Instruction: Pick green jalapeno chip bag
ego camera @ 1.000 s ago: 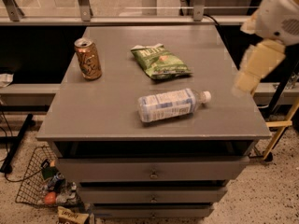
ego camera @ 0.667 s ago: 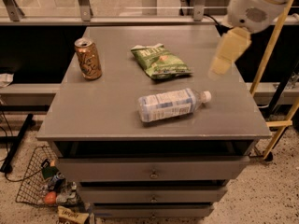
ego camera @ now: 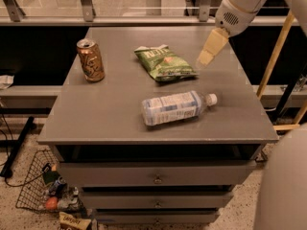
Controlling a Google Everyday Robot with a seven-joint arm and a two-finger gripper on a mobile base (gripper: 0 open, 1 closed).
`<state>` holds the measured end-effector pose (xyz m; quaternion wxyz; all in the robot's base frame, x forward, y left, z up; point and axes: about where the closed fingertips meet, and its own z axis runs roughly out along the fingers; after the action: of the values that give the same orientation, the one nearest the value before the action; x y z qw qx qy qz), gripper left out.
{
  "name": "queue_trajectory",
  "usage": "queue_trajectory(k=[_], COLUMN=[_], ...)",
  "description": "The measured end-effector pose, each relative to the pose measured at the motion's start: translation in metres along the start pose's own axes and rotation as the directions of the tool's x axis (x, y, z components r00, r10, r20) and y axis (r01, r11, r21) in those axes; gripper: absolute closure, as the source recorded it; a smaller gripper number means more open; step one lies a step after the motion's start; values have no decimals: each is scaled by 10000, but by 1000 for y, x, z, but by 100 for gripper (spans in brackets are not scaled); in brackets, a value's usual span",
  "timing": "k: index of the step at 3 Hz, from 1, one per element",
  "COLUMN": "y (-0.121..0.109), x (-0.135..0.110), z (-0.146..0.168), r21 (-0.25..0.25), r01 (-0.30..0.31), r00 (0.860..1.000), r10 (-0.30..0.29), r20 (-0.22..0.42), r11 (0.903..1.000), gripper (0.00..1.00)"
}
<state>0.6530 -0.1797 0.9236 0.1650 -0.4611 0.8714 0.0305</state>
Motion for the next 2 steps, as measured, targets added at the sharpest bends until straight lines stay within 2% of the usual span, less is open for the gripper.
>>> queue_trajectory(k=[1, 2], y=[-10, -6], x=[-7, -23], z=[30, 52], r21=[-522, -678], r01=[-419, -89], r00=[9991, 9998], r10=[419, 76], r20=[-14, -190], r11=[9978, 9977], gripper=[0, 0])
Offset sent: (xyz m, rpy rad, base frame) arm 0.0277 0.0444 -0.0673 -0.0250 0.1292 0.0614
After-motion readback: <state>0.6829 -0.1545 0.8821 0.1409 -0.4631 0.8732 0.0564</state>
